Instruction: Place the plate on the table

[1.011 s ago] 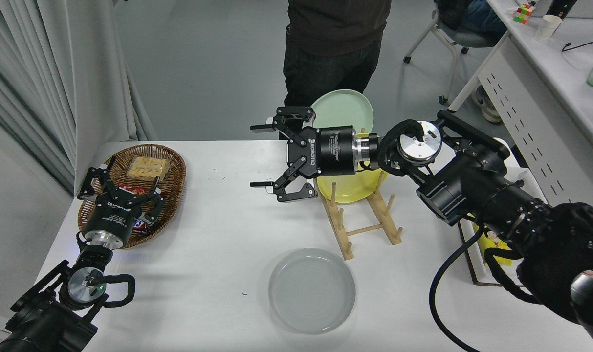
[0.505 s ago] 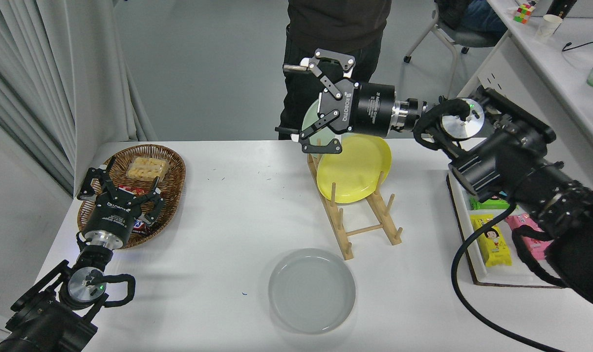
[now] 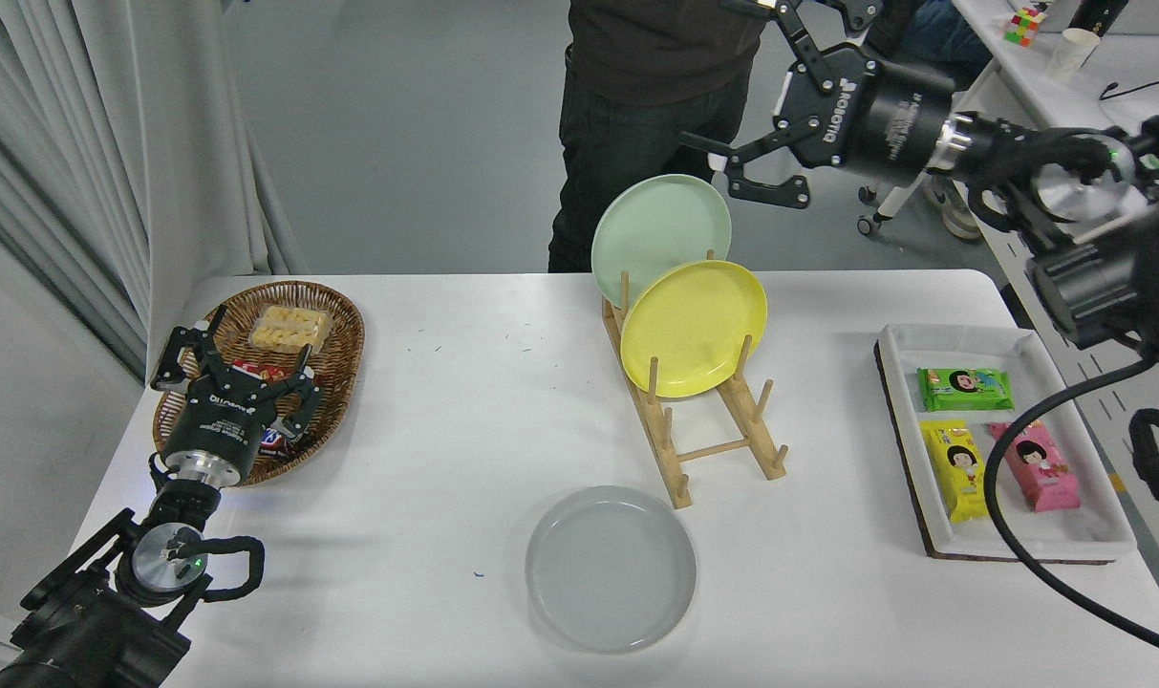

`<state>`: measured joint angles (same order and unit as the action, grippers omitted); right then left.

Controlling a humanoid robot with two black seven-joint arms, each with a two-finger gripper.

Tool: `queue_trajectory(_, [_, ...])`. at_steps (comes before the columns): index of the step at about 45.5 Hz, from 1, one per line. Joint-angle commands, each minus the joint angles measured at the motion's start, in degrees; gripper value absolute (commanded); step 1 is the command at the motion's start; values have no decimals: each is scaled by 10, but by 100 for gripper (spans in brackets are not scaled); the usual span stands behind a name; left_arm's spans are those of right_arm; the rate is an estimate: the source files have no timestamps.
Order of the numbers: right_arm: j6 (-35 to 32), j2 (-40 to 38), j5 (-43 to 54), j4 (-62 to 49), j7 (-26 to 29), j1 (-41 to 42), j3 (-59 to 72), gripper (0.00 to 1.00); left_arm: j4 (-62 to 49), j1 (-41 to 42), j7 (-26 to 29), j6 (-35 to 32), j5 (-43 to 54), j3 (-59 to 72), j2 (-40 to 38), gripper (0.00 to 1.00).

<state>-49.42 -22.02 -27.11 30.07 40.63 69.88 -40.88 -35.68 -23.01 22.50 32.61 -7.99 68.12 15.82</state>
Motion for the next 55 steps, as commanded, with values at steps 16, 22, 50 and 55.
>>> queue_trajectory(16, [-6, -78, 106, -29, -278, -39, -5, 100, 0, 0, 0, 0, 0, 0, 0, 98])
queue_trajectory(22, [-6, -71, 106, -56, -383, -38, 8, 100, 0, 0, 0, 0, 0, 0, 0, 98])
queue_trajectory(50, [-6, 73, 99, -253, -545, -133, 56, 100, 0, 0, 0, 0, 0, 0, 0, 98])
queue_trajectory(55, [-6, 75, 104, -250, -545, -129, 57, 100, 0, 1, 0, 0, 0, 0, 0, 98])
